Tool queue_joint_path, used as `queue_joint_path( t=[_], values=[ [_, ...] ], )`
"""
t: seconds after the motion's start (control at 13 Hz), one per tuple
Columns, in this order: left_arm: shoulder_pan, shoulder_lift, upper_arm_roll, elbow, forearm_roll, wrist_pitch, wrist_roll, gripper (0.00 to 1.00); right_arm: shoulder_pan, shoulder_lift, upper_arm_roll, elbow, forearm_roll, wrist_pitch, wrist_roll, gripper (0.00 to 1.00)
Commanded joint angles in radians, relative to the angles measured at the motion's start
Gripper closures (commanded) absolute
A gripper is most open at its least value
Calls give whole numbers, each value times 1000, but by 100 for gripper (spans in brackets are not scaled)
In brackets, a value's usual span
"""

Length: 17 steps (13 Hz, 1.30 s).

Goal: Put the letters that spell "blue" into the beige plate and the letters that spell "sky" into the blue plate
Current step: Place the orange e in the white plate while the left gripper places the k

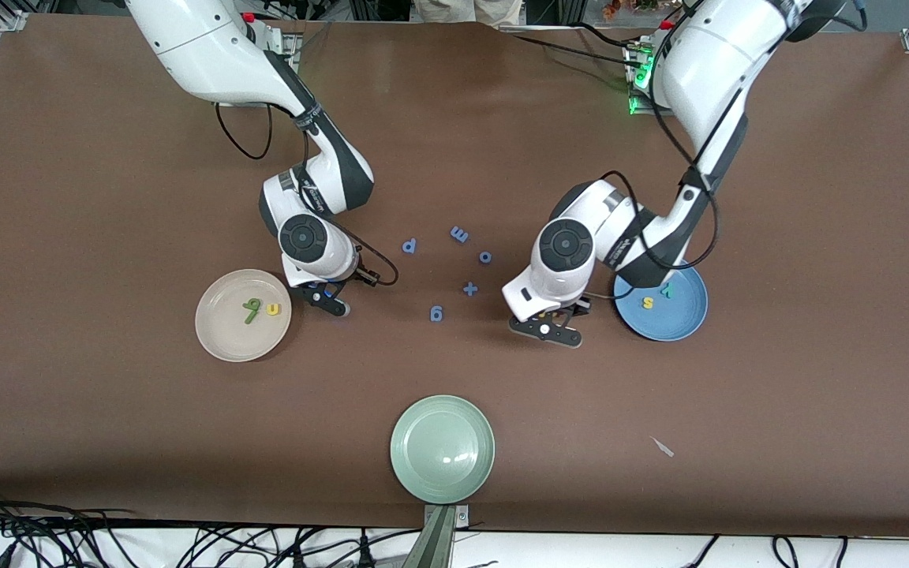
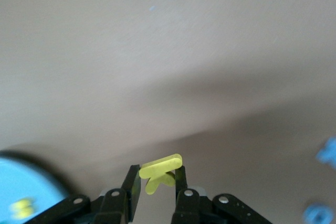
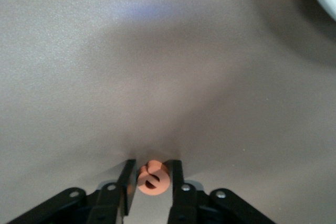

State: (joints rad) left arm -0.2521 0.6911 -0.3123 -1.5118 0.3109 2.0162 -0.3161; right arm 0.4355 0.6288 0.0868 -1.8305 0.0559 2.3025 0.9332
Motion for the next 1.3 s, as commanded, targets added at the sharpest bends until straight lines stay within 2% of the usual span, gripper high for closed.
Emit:
queue_joint_path(
  t=[0.0,0.15,0.31,0.38,0.46,0.54,0.61,0.77,0.92,1.15,1.23],
  values=[
    [85,-56,-7,-31,17,-98,249,85,5,-23,-2,-33,13,9,6,72],
    [146,-65,-8,-48,11,-161,383,85,5,-26,-2,-30,13,2,1,72],
    [204,-105,-10,-134,17,-171,431,85,3,-40,-7,-13,13,-24,-22,72],
    [224,-125,-10,-175,17,-169,460,80,-7,-47,-9,12,13,-73,-37,72],
    [244,-142,-10,-220,16,-159,462,61,-12,-49,-18,54,13,-150,-71,72],
    [251,-159,-10,-263,16,-130,460,16,-32,-49,-19,100,13,-223,-105,72],
    [260,-177,-10,-280,16,-123,460,0,-56,-54,-22,132,13,-280,-144,72],
    [249,-212,-14,-272,7,-148,453,0,-102,-61,-44,154,-4,-343,-282,72],
    [249,-270,-47,-246,-24,-155,445,0,-107,-61,-117,157,-5,-348,-426,72],
    [261,-358,-47,-200,-99,-172,450,0,-112,-60,-182,180,7,-345,-545,70],
    [264,-375,-41,-156,-148,-232,457,0,-119,-55,-182,188,10,-338,-545,62]
  ],
)
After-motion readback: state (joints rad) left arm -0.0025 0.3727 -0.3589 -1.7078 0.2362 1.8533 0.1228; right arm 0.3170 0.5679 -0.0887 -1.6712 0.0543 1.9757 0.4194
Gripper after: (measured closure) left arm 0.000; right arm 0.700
